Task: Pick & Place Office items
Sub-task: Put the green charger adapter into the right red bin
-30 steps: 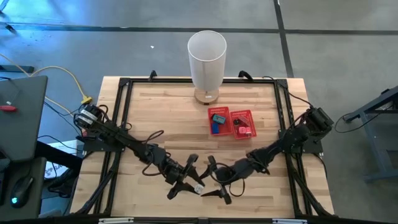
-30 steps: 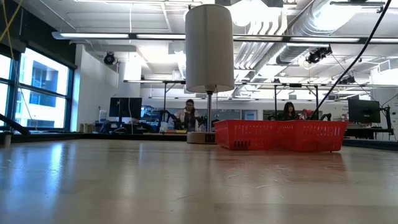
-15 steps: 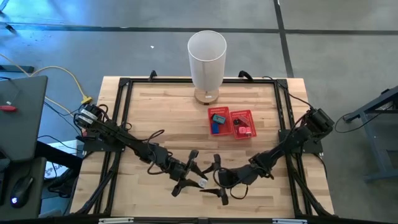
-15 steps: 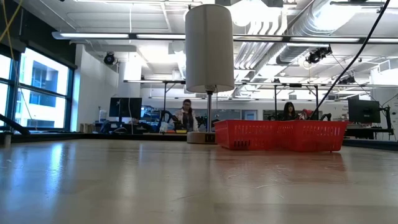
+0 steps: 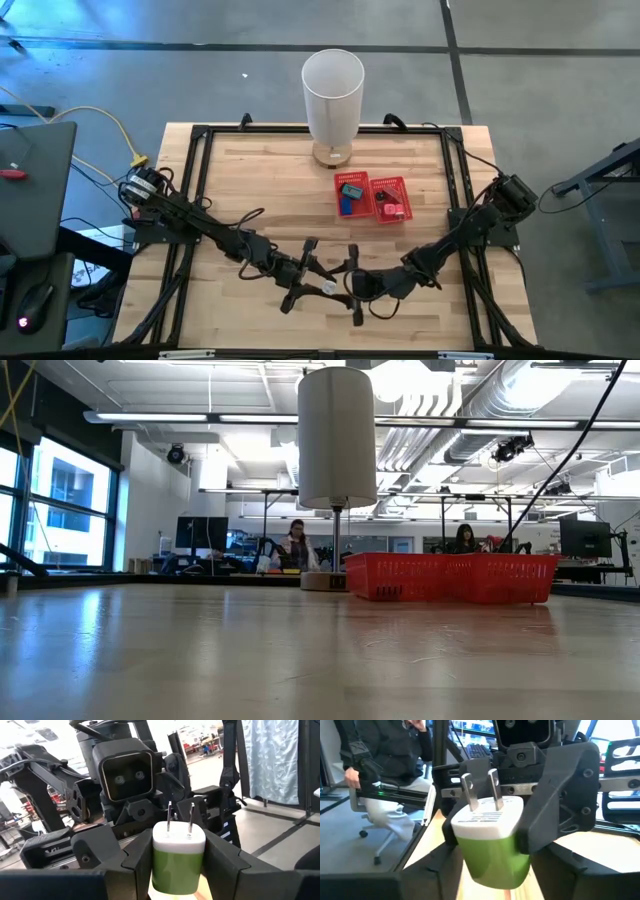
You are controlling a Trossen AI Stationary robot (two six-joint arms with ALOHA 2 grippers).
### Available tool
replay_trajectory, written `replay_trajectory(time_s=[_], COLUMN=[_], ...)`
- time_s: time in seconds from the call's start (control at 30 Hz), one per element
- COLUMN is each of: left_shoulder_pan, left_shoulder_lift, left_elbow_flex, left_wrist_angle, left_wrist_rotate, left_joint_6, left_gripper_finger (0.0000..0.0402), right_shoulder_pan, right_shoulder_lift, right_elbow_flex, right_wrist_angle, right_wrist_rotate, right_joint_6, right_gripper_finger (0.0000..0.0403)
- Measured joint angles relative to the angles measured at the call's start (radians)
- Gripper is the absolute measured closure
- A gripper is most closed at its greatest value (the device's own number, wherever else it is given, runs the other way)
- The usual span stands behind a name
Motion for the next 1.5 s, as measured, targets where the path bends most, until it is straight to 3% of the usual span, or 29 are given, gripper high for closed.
replay_trajectory(time_s=[0.23,0.37,0.67,0.8,1.2,1.5], left_shoulder_pan=[-0.001,-0.001,0.012,0.003,-0.001,-0.001], left_shoulder_lift=[0.000,0.000,0.000,0.000,0.000,0.000], left_elbow_flex=[0.000,0.000,0.000,0.000,0.000,0.000], left_wrist_angle=[-0.003,-0.006,0.000,0.001,0.001,0.045], left_wrist_rotate=[-0.003,-0.003,-0.099,-0.098,-0.129,-0.126], left_joint_6=[-0.009,-0.022,-0.226,-0.182,-0.126,-0.109], left_gripper_finger=[0.0265,0.0265,0.0265,0.0256,0.0170,0.0155], right_shoulder_pan=[0.004,0.012,0.015,0.015,0.016,0.020], right_shoulder_lift=[0.000,0.000,0.000,0.000,0.000,-0.003], right_elbow_flex=[0.000,0.000,0.000,0.000,0.000,0.001], right_wrist_angle=[-0.015,-0.025,-0.034,-0.043,-0.052,-0.175], right_wrist_rotate=[0.014,0.018,0.049,0.051,0.047,0.069], right_joint_6=[-0.009,-0.005,0.016,0.010,0.008,0.112], right_gripper_finger=[0.0276,0.0276,0.0280,0.0281,0.0283,0.0283])
